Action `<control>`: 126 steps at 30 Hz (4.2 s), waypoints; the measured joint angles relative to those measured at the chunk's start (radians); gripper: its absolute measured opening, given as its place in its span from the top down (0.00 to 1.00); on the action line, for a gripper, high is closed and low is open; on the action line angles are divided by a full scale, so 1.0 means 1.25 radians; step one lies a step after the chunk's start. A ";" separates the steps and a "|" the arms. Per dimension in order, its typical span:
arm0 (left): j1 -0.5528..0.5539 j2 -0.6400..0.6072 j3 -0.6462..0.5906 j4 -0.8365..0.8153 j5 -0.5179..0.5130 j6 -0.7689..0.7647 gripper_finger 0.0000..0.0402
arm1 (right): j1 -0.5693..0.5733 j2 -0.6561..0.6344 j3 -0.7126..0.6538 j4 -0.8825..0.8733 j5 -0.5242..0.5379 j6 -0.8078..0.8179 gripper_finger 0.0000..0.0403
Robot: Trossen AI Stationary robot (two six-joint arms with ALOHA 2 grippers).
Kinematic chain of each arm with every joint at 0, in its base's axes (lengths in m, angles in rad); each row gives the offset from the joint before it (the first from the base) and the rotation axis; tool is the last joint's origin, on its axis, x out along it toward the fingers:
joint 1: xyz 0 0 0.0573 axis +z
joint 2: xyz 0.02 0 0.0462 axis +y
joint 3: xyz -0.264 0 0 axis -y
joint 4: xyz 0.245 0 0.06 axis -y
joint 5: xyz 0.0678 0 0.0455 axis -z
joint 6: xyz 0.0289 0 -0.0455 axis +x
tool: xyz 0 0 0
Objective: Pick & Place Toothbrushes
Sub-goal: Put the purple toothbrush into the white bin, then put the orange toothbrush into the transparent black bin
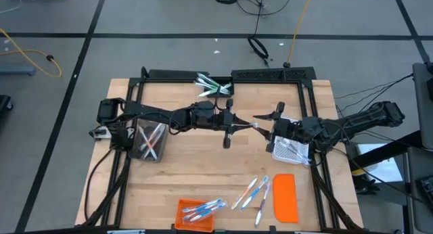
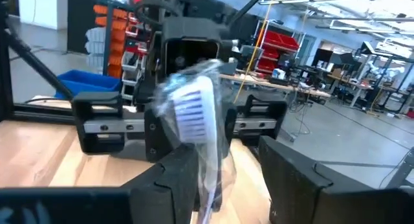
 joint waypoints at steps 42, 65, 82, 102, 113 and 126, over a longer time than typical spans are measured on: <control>0.001 0.000 0.000 -0.167 -0.095 -0.012 0.60 | 0.074 -0.266 0.000 -0.520 0.177 0.250 0.97; 0.001 0.000 0.000 -0.221 -0.050 -0.021 0.61 | 0.091 -0.458 0.001 -0.937 0.065 0.515 0.97; -0.032 0.000 0.000 -0.273 -0.037 -0.018 0.61 | 0.091 -0.458 -0.017 -0.904 -0.063 0.496 0.80; -0.035 0.000 0.000 -0.272 -0.037 -0.026 0.61 | 0.091 -0.458 -0.091 -0.791 -0.164 0.444 0.58; -0.080 0.000 0.000 -0.272 0.060 -0.064 0.61 | 0.091 -0.446 -0.090 -0.702 -0.166 0.411 0.59; -0.190 0.023 -0.001 -0.296 -0.065 -0.093 0.61 | 0.092 -0.294 -0.090 -0.602 -0.242 0.389 0.59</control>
